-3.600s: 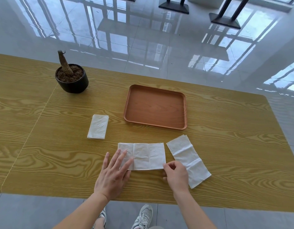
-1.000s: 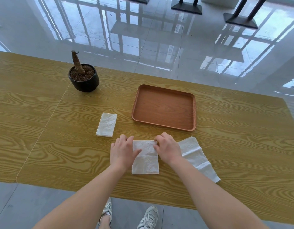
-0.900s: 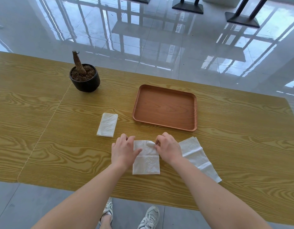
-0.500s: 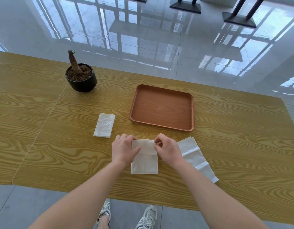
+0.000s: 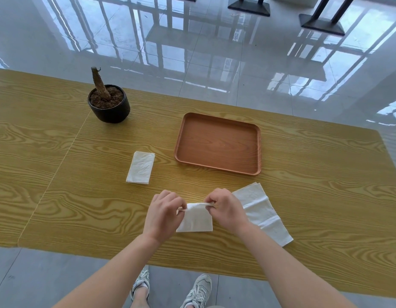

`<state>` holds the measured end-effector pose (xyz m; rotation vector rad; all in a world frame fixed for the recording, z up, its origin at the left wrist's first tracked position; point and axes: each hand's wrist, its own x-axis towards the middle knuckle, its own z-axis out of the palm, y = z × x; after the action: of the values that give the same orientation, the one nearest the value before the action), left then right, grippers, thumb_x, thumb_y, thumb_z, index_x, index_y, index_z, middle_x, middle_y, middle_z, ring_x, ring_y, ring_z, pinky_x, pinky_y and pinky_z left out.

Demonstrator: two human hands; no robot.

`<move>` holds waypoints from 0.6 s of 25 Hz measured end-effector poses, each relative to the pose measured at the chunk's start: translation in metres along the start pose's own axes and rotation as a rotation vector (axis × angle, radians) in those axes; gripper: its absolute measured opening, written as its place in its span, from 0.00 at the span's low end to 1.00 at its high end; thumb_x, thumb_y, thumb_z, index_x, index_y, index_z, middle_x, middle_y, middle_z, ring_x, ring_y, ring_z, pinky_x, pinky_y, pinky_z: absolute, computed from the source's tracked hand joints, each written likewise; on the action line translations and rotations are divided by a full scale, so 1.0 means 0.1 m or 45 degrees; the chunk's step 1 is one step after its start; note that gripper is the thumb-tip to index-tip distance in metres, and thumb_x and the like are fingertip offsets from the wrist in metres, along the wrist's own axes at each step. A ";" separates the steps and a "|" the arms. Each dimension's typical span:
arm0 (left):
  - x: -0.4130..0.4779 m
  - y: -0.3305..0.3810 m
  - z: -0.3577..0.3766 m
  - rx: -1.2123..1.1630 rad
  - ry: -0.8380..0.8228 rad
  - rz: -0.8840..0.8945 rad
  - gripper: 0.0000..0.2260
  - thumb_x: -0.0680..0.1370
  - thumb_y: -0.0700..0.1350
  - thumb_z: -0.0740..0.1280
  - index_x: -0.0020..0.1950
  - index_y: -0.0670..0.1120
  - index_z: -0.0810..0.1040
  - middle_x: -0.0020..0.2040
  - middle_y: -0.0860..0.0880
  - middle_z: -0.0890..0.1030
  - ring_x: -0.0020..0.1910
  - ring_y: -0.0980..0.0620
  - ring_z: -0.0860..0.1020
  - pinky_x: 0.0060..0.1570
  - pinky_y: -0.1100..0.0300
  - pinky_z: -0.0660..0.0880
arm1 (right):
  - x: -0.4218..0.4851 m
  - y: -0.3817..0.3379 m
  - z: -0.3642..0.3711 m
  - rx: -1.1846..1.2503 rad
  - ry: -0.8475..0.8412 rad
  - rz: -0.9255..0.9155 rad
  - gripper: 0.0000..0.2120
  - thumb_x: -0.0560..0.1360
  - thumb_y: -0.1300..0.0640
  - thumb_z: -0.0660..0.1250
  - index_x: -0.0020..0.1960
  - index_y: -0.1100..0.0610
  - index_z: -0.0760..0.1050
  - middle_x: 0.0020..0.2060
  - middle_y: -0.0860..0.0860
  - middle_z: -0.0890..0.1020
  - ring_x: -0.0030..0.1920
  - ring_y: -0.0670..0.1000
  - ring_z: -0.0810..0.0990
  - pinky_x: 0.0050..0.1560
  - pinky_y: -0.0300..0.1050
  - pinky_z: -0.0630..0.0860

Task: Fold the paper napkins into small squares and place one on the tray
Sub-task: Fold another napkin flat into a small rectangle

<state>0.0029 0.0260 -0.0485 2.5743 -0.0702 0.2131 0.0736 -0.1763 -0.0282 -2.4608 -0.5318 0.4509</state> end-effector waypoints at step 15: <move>-0.45 -0.09 0.21 0.189 -0.070 0.217 0.11 0.74 0.41 0.64 0.54 0.45 0.80 0.61 0.43 0.79 0.63 0.40 0.77 0.65 0.45 0.71 | -0.52 0.11 0.29 -0.261 0.139 -0.234 0.14 0.75 0.62 0.67 0.59 0.55 0.81 0.58 0.48 0.81 0.59 0.53 0.76 0.58 0.49 0.77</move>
<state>-0.0383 0.0227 -0.0776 2.7232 -0.3060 0.2177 0.0195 -0.1949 -0.0475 -2.5809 -0.7837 0.1943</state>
